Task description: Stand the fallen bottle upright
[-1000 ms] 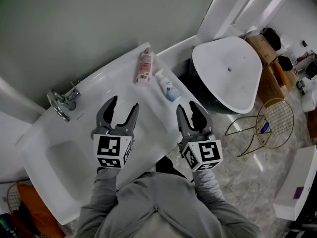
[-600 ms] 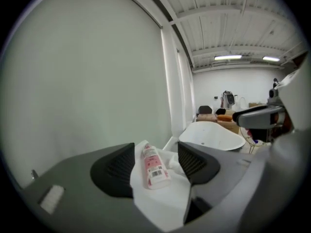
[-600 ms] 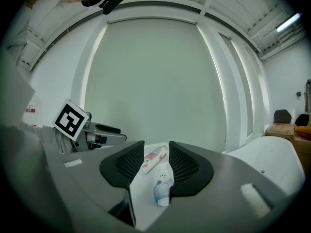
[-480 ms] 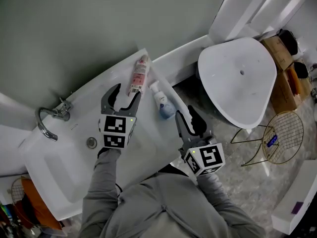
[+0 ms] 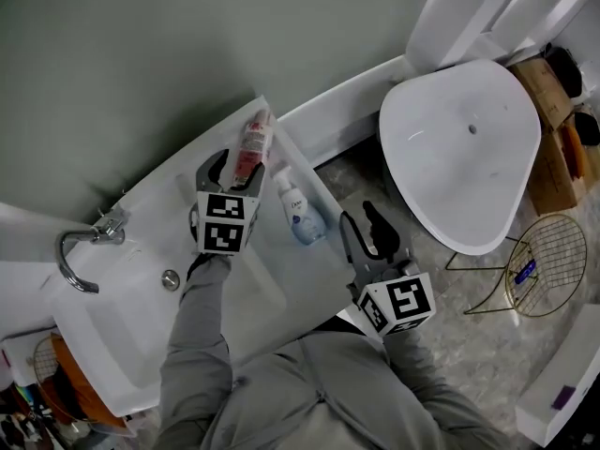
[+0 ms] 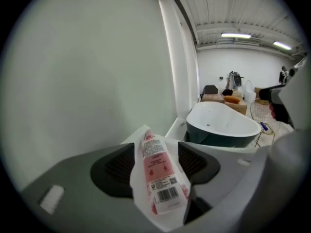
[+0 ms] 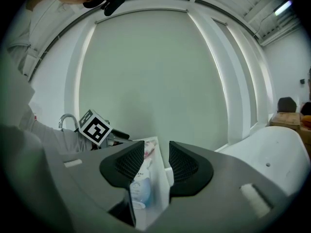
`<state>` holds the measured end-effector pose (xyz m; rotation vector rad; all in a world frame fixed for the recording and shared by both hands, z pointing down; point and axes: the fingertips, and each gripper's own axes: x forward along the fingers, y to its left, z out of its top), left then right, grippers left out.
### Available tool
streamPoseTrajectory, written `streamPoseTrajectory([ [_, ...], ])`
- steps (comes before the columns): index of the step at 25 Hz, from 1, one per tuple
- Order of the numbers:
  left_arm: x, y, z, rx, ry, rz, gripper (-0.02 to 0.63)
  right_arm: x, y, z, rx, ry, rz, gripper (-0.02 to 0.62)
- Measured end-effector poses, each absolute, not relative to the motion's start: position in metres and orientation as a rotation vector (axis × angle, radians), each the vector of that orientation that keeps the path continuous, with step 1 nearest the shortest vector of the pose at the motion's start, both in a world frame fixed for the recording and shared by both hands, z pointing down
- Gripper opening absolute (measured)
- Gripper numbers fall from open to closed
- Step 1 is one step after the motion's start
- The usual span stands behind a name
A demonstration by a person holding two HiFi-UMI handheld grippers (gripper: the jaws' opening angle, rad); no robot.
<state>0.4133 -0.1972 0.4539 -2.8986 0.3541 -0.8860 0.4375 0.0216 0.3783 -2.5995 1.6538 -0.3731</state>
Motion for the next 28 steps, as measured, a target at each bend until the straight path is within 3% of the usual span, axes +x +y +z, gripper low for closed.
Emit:
streamPoseTrajectory([
  [28, 0.466, -0.216, 0.544, -2.702, 0.267, -1.498, 0.403, 0.505, 0.025, 0.424, -2.587, 1.595, -0.506, 0.141],
])
